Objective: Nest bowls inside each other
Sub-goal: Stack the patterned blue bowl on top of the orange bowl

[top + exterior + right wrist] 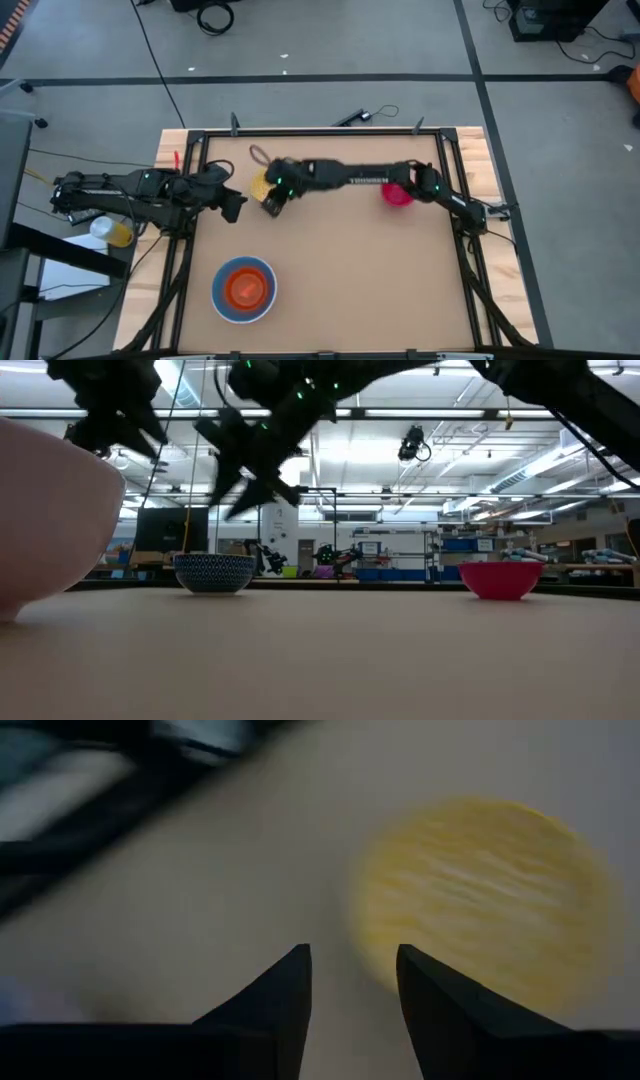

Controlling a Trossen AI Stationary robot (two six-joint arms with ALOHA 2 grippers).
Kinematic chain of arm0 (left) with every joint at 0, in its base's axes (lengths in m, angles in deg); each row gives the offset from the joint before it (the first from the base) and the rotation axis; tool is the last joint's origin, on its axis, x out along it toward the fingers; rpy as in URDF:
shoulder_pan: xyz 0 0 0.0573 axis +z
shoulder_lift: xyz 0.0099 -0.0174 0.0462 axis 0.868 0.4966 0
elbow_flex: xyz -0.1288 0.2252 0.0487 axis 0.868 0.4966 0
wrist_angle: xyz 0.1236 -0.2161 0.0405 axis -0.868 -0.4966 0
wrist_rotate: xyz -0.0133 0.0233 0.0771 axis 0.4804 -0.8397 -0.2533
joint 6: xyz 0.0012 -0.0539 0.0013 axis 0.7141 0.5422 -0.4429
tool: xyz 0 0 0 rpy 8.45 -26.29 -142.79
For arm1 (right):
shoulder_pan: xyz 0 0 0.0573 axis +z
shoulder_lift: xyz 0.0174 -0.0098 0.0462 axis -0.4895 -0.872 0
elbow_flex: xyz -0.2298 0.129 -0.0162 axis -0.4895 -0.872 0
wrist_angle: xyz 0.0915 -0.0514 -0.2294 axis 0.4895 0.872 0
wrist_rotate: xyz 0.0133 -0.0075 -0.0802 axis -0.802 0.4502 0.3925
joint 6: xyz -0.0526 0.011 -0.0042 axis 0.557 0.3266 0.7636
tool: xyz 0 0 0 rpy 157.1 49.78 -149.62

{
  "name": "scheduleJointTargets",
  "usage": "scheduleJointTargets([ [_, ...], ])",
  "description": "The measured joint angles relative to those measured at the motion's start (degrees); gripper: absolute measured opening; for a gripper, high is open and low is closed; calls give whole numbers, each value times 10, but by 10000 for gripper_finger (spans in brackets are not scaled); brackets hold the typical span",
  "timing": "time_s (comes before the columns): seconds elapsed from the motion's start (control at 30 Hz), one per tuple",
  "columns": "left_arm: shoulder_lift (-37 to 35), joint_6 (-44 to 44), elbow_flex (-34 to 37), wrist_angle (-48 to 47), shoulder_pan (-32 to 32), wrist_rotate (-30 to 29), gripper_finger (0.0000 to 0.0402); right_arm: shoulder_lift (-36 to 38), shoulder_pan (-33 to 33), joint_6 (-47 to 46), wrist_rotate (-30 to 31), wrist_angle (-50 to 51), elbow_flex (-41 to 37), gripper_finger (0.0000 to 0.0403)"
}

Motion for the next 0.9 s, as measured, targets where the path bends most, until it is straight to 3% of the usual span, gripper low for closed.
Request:
scheduleJointTargets([
  [0.2, 0, 85, 0, -102, 12, -8, 151, -1, -64, -28, 48, 96, -1, 156],
  [0.6, 1, 77, 0, -107, 69, -47, 151, -1, -88, -45, 10, 63, -1, 155],
  [0.9, 42, 40, 0, -99, 96, -49, 151, -2, -75, -85, -7, 1, -86, 155],
])
